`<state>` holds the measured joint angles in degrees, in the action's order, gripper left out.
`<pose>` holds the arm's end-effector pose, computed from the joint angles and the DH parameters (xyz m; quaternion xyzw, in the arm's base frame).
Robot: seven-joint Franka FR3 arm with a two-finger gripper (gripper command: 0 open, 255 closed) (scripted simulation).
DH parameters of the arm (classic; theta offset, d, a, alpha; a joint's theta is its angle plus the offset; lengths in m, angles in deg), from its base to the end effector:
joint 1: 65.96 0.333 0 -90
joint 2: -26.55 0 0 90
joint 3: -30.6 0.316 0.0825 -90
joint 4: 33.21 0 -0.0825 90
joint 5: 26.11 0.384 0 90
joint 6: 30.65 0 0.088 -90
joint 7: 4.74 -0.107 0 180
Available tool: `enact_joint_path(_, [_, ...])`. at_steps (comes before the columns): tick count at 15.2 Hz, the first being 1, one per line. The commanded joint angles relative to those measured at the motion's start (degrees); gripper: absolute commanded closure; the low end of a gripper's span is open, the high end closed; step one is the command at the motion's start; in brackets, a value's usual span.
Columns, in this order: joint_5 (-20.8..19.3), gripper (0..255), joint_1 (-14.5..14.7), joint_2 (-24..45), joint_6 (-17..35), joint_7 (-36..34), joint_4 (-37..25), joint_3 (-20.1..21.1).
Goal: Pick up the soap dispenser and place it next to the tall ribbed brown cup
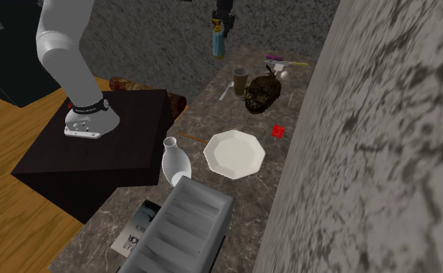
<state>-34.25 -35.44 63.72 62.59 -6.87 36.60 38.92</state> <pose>0.5755 0.4130 0.3800 0.9415 0.3154 -0.1005 0.0640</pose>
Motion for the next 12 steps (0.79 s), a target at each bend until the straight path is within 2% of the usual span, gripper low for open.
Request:
enact_joint_path(1, [-0.2,255,1.9,3.9,-3.1,-1.5,-6.8,0.2])
enact_joint_path(2, [-0.3,255,2.9,6.3,-4.8,-2.1,-10.9,0.3])
enact_joint_path(12, [-0.5,255,2.6,7.3,2.2,-2.7,-4.9,0.2])
